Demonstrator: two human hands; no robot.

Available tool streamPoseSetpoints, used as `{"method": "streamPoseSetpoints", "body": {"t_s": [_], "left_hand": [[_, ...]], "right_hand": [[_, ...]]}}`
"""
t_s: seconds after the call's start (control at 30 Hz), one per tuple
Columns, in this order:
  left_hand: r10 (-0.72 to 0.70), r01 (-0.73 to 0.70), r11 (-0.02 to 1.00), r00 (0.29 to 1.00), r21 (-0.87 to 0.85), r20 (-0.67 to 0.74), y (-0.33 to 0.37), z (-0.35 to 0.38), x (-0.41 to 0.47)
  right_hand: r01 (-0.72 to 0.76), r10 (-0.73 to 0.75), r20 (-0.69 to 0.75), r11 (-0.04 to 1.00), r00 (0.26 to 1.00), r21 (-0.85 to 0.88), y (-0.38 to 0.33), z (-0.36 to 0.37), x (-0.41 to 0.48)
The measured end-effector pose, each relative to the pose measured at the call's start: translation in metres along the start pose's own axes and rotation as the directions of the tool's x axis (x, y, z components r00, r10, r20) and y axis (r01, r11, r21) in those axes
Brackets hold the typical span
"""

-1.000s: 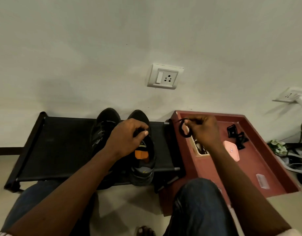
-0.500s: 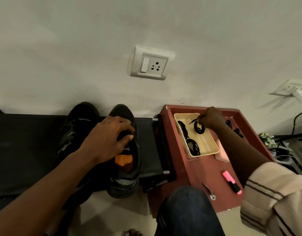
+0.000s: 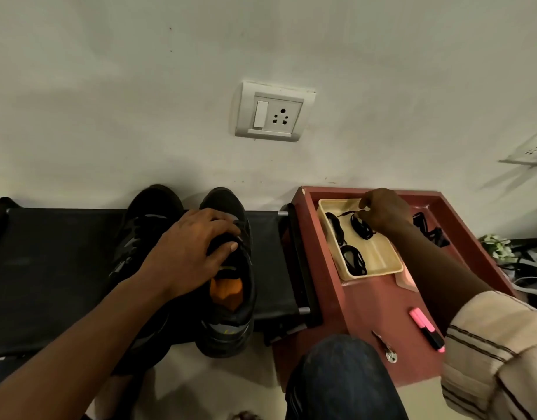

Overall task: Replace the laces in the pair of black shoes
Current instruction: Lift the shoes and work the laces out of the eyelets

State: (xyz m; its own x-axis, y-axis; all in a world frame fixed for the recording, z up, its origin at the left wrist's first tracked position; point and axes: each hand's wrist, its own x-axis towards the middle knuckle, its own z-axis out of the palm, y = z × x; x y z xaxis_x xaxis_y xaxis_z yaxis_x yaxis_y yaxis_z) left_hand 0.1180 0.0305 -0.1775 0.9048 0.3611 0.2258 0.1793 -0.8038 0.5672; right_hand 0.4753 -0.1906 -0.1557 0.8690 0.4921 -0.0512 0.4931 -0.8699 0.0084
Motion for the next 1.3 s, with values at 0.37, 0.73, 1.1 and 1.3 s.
{"method": "streamPoseSetpoints", "body": {"t_s": [0.37,0.73,1.1,1.3], "left_hand": [[-0.116,0.106,0.993,0.921,-0.046,-0.372,-0.003,-0.049,-0.027],[-0.576,0.519,0.808,0.795,-0.280,-0.190,-0.027,-0.075,-0.100],[-0.503,0.486,0.861,0.858,-0.151,-0.107,-0.033,-0.072,-0.089],[-0.468,0.464,0.884,0.880,-0.058,-0.079,-0.044,-0.066,-0.081]], "right_hand": [[0.250,-0.032,-0.371,0.792,0.928,0.557,-0.065,-0.038,-0.083],[0.263,-0.359,-0.078,0.503,0.930,0.823,-0.238,-0.035,-0.203],[0.312,-0.478,0.061,0.659,0.877,0.684,-0.285,0.009,-0.216],[0.195,-0.423,0.036,0.491,0.906,0.849,-0.281,0.011,-0.212]]}}
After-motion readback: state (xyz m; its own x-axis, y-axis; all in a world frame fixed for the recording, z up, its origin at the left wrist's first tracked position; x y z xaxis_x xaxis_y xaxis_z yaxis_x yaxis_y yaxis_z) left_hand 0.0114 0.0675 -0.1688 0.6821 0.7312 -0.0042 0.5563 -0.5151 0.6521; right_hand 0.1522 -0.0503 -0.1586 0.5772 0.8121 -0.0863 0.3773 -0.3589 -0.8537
